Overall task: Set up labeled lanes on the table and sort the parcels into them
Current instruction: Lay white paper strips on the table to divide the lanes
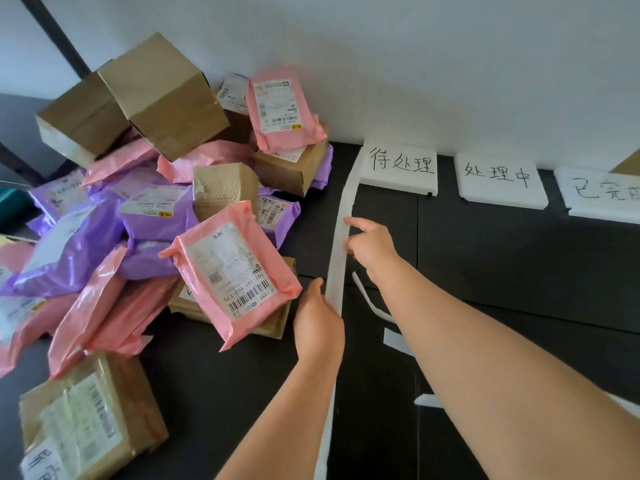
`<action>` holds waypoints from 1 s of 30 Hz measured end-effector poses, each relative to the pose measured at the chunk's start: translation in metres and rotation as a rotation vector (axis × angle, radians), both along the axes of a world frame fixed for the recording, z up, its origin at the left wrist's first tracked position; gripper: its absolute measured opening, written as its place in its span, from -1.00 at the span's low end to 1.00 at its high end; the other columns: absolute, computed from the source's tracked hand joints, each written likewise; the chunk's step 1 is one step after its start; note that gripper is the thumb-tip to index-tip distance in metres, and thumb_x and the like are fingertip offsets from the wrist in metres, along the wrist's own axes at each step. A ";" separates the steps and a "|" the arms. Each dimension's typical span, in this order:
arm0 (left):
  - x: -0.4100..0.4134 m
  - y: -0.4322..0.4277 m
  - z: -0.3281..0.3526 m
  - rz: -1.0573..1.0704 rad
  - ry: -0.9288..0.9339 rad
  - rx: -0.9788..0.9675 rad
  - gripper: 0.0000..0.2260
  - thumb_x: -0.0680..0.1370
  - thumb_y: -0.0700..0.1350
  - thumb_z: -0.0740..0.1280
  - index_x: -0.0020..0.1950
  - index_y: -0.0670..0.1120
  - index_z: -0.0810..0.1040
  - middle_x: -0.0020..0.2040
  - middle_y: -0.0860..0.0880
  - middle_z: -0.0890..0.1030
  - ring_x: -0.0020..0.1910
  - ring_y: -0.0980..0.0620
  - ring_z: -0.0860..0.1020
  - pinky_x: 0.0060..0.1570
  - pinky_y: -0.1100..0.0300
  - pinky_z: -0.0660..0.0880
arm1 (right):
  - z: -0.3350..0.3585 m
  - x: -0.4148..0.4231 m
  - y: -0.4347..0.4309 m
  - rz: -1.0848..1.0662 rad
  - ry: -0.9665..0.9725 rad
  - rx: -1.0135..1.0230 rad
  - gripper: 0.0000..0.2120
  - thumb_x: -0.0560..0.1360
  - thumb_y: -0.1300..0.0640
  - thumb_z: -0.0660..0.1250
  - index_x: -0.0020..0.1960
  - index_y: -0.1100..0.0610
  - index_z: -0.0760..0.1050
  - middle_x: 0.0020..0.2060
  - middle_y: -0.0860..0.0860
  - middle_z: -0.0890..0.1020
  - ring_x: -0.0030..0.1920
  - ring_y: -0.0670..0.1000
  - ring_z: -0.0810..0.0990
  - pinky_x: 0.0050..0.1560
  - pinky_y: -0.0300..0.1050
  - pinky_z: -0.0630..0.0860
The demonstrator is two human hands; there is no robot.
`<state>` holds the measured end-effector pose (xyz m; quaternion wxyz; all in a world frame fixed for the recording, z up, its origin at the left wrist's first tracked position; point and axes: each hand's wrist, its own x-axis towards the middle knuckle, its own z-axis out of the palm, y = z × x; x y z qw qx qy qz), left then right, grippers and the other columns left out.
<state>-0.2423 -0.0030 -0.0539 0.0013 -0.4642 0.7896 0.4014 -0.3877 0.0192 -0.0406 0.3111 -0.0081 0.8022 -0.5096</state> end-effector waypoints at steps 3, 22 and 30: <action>-0.003 -0.010 -0.013 -0.068 -0.046 0.008 -0.47 0.63 -0.23 0.19 0.56 0.08 0.17 0.40 -0.01 0.45 0.33 0.05 0.48 0.31 0.12 0.46 | -0.011 -0.006 -0.011 0.015 0.005 0.061 -0.38 0.51 0.47 0.21 0.40 -0.10 0.48 0.25 0.09 0.56 -0.09 0.02 0.63 -0.15 -0.16 0.58; -0.014 -0.030 -0.040 -0.378 -0.265 -0.142 -0.36 0.59 -0.23 0.28 0.59 0.00 0.07 0.42 -0.08 0.39 0.41 -0.04 0.39 0.36 0.08 0.41 | -0.042 -0.039 -0.027 0.301 0.200 0.320 -0.45 0.57 0.38 0.18 0.45 -0.06 0.42 0.36 0.08 0.49 -0.17 -0.10 0.51 -0.28 -0.31 0.43; -0.012 -0.032 -0.049 -0.536 -0.322 -0.347 -0.35 0.60 -0.15 0.28 0.60 -0.04 0.02 0.41 -0.11 0.33 0.38 -0.07 0.38 0.32 0.10 0.43 | -0.041 -0.058 -0.032 0.411 0.458 0.520 -0.48 0.59 0.25 0.22 0.53 0.01 0.31 0.45 0.11 0.32 0.37 0.17 0.40 0.20 0.01 0.49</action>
